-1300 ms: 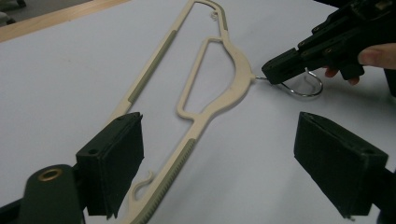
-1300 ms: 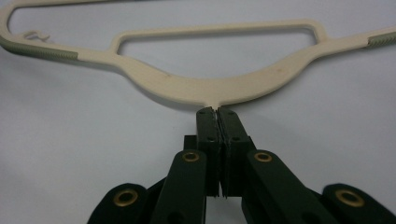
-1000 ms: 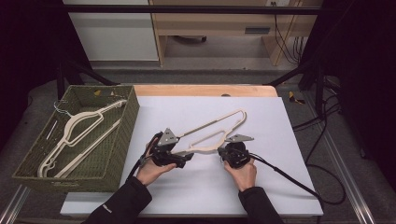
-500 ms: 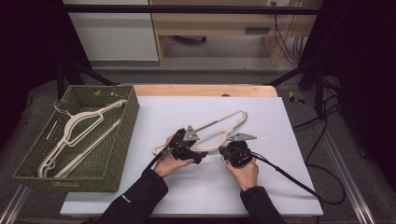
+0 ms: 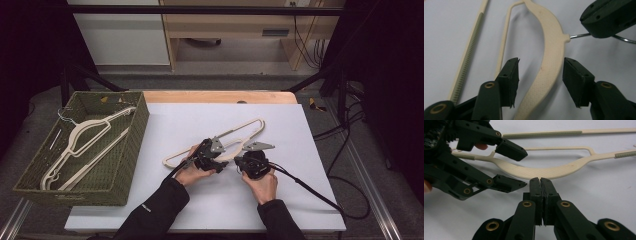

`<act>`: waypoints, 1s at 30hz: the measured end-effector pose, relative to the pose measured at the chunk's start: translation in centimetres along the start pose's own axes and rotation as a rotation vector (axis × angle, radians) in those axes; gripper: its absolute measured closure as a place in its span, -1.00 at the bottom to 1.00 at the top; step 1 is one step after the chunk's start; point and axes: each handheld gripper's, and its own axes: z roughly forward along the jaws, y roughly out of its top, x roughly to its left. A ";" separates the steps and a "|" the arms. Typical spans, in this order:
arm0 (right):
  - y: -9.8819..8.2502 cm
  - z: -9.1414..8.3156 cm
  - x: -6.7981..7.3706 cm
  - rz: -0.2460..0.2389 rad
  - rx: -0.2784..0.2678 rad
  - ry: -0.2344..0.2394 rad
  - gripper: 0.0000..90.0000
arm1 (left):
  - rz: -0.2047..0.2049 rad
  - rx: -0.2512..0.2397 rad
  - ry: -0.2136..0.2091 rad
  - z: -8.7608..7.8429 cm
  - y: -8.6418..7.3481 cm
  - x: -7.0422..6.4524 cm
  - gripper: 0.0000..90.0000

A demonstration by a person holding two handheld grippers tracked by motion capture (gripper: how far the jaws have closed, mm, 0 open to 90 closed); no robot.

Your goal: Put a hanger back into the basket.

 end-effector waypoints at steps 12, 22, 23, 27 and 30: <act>0.0 -0.1 0.0 -0.011 -0.015 0.006 0.97 | 0.069 0.021 0.013 -0.2 0.3 -0.3 0.43; 1.1 -4.0 -1.0 -0.031 -0.179 0.036 0.53 | 0.133 0.019 0.041 -1.5 0.8 -0.6 0.53; 1.1 -4.6 -1.4 -0.028 -0.204 0.037 0.43 | 0.140 0.023 0.045 -1.7 0.8 -0.5 0.54; 0.9 -7.2 -3.4 -0.007 -0.285 0.037 0.11 | 0.136 0.006 0.051 -2.6 1.0 -0.3 0.58; 0.0 -8.6 -5.0 0.012 -0.329 0.027 -0.09 | 0.132 0.002 0.057 -3.2 1.2 0.0 0.61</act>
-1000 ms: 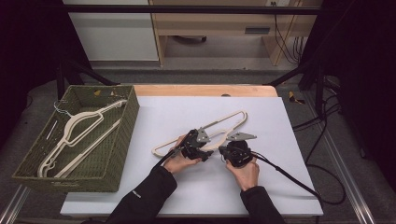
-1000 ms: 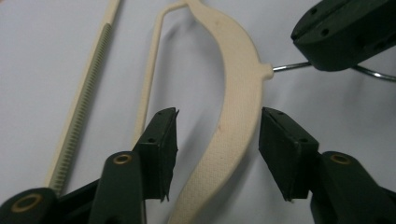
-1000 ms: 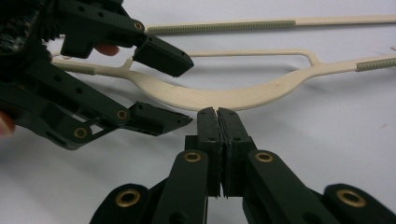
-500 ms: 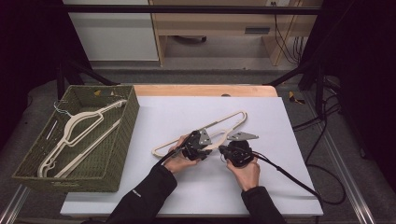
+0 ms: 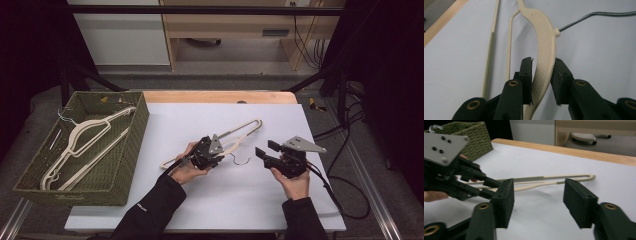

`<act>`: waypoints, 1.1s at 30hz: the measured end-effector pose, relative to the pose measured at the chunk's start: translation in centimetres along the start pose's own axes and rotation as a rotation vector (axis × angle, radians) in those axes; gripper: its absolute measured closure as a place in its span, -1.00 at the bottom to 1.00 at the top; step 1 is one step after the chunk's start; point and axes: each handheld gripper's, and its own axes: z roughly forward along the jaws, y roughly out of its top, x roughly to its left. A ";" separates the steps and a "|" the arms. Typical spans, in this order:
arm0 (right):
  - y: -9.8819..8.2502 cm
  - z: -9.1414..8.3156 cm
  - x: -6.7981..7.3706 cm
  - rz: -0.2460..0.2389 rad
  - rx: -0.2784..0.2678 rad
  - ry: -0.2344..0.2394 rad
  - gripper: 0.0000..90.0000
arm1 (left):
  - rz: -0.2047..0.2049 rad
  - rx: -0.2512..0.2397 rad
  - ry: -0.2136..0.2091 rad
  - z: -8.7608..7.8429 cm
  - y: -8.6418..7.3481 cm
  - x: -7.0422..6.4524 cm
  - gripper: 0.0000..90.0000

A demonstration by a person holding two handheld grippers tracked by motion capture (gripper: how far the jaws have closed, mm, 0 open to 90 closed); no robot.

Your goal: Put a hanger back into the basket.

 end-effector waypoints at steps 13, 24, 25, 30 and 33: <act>-3.1 -2.2 -3.7 0.047 0.003 -0.014 -0.69 | -0.057 -0.029 0.043 -2.1 0.3 1.7 0.70; -3.8 -1.5 -3.5 0.023 0.036 -0.008 -0.85 | -0.137 -0.054 0.114 -3.9 0.5 4.0 0.85; -3.9 -1.5 -3.5 0.021 0.038 -0.011 -0.85 | -0.144 -0.055 0.118 -4.0 0.4 4.2 0.87; -3.9 -1.5 -3.5 0.021 0.041 -0.012 -0.86 | -0.159 -0.062 0.124 -4.2 0.1 4.8 0.88; -3.9 -1.5 -3.4 0.026 0.038 -0.009 -0.87 | -0.174 -0.068 0.131 -4.4 0.1 5.0 0.91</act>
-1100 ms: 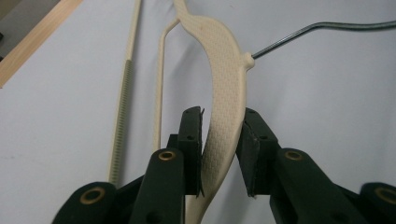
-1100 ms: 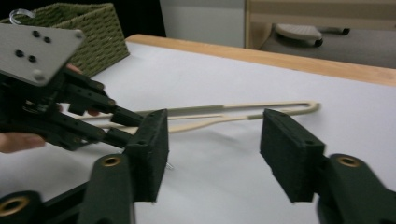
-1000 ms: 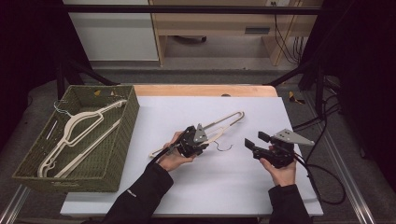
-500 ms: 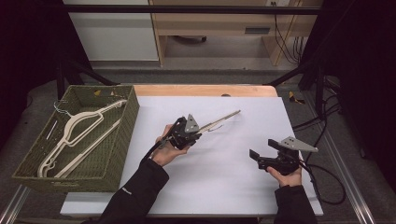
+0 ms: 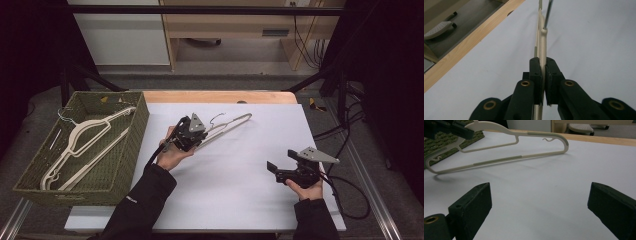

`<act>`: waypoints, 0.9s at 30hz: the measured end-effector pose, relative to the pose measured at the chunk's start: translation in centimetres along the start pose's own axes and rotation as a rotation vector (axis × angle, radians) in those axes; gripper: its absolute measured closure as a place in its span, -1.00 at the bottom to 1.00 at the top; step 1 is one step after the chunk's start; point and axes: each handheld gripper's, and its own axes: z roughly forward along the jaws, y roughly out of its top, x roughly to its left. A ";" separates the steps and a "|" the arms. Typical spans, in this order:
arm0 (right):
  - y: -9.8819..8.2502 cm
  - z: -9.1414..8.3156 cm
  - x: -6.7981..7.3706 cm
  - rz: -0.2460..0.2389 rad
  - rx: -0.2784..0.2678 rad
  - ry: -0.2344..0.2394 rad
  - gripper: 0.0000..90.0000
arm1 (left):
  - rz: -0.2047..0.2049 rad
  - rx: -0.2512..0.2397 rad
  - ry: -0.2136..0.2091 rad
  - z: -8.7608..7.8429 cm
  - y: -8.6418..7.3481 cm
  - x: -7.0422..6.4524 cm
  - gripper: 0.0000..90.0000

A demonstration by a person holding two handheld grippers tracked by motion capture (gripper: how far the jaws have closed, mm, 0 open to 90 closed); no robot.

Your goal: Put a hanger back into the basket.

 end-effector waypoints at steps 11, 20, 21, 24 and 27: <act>0.1 -0.2 0.0 -0.005 -0.009 0.004 -0.89 | -0.091 -0.058 0.004 -3.0 0.5 0.3 0.91; 0.2 -0.4 0.0 -0.010 -0.014 0.003 -0.92 | -0.131 -0.133 -0.035 -7.9 1.7 1.1 0.91; 0.2 -0.4 0.0 -0.010 -0.014 0.003 -0.92 | -0.135 -0.141 -0.040 -8.6 1.8 1.2 0.91; 0.2 -0.5 0.0 -0.012 -0.016 0.002 -0.92 | -0.130 -0.158 -0.057 -10.4 2.2 1.3 0.91; 0.2 -0.6 0.0 -0.017 -0.020 0.002 -0.93 | -0.124 -0.173 -0.064 -12.3 2.5 1.6 0.91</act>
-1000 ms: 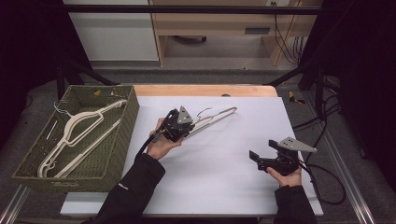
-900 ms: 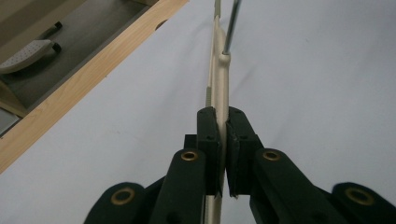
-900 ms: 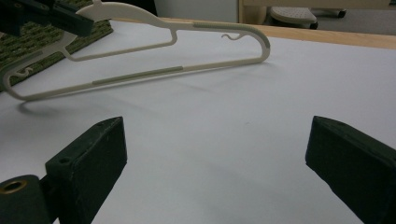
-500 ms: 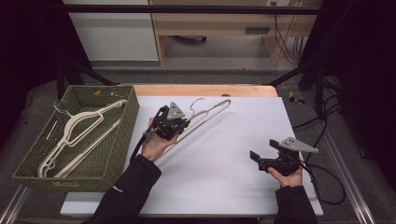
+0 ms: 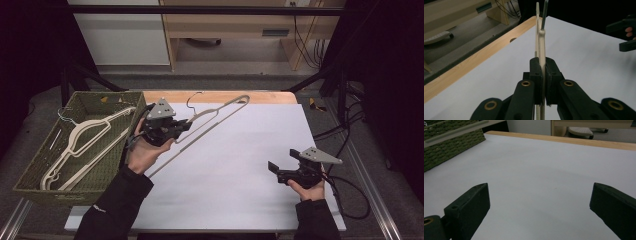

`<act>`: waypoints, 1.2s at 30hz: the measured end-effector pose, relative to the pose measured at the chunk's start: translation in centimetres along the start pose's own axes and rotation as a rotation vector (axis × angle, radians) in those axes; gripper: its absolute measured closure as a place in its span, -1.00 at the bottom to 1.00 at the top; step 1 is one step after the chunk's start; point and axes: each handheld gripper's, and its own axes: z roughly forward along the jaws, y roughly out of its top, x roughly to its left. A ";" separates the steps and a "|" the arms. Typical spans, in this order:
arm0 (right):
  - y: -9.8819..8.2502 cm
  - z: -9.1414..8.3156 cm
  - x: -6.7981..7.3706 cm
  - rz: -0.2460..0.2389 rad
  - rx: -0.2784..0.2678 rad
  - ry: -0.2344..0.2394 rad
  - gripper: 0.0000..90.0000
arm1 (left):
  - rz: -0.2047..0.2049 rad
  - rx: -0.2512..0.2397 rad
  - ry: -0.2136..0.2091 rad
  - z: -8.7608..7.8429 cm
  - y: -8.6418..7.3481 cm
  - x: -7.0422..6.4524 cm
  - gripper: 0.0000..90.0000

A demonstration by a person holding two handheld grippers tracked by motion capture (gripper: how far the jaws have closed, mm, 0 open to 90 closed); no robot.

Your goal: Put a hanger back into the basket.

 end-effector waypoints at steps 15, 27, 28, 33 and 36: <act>0.3 -0.4 0.1 0.002 -0.018 -0.004 -0.95 | -0.005 -0.050 0.035 -7.3 1.5 3.3 0.91; 0.4 -0.6 0.2 -0.022 -0.034 0.008 -0.98 | -0.036 -0.062 0.071 -11.1 0.5 6.9 0.91; 0.4 -0.6 0.3 -0.017 -0.029 0.007 -0.98 | -0.041 -0.064 0.077 -11.4 0.3 7.3 0.91; 0.4 -0.4 0.4 -0.025 -0.017 0.007 -0.98 | -0.041 -0.065 0.100 -12.7 -0.5 8.8 0.91; 0.4 -0.4 0.4 -0.020 -0.012 0.005 -0.98 | -0.041 -0.063 0.110 -13.4 -1.1 9.9 0.91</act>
